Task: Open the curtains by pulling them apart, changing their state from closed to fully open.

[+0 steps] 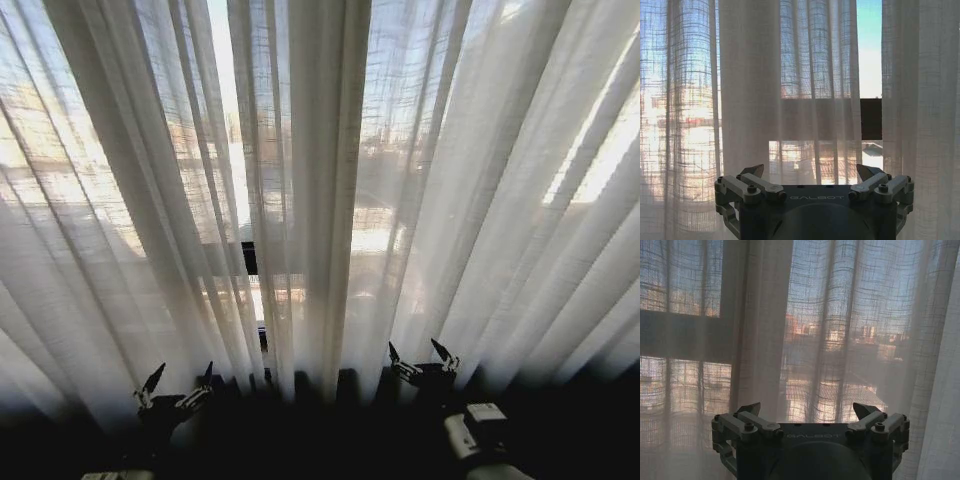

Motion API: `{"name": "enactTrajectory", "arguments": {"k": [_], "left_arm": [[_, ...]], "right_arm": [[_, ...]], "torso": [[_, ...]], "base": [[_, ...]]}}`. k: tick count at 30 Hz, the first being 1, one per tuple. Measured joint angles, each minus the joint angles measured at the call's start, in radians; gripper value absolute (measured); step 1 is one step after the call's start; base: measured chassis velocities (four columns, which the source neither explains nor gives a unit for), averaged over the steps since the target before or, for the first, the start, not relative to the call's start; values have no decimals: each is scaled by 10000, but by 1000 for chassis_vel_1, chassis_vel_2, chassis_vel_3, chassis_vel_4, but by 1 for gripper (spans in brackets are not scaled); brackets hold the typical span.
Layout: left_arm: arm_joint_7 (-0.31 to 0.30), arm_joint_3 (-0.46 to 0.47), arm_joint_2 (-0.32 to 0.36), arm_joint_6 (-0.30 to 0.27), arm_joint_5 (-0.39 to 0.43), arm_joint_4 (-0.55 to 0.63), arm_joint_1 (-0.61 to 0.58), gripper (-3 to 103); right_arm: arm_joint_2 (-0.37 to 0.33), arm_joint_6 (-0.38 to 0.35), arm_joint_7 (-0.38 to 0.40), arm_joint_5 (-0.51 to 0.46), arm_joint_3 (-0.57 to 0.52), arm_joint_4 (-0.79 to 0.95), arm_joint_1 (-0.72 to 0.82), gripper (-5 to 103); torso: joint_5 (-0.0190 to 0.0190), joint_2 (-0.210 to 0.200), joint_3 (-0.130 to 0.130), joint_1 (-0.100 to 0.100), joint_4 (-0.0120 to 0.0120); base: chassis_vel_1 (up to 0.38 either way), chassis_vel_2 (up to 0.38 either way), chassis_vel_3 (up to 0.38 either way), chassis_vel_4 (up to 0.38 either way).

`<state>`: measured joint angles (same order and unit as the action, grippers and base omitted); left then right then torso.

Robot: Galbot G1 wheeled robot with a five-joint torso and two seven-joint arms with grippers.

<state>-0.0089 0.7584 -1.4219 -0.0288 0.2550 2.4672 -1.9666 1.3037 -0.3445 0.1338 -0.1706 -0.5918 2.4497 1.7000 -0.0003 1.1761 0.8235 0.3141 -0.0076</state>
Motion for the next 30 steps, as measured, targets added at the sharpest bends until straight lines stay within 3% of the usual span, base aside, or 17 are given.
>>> {"name": "enactTrajectory", "arguments": {"k": [23,30], "left_arm": [[8,21,-40,107,-27,-57,-49,100],[4,50,-138,108,-101,-34,-157,100]], "right_arm": [[40,364,21,116,192,-355,-150,100],[-273,191,153,-831,301,-1332,-1184,100]], "torso": [[2,-1,0,-1,0],[7,0,0,-2,0]], "base": [[195,207,-199,-197],[52,49,-65,-65]]}}
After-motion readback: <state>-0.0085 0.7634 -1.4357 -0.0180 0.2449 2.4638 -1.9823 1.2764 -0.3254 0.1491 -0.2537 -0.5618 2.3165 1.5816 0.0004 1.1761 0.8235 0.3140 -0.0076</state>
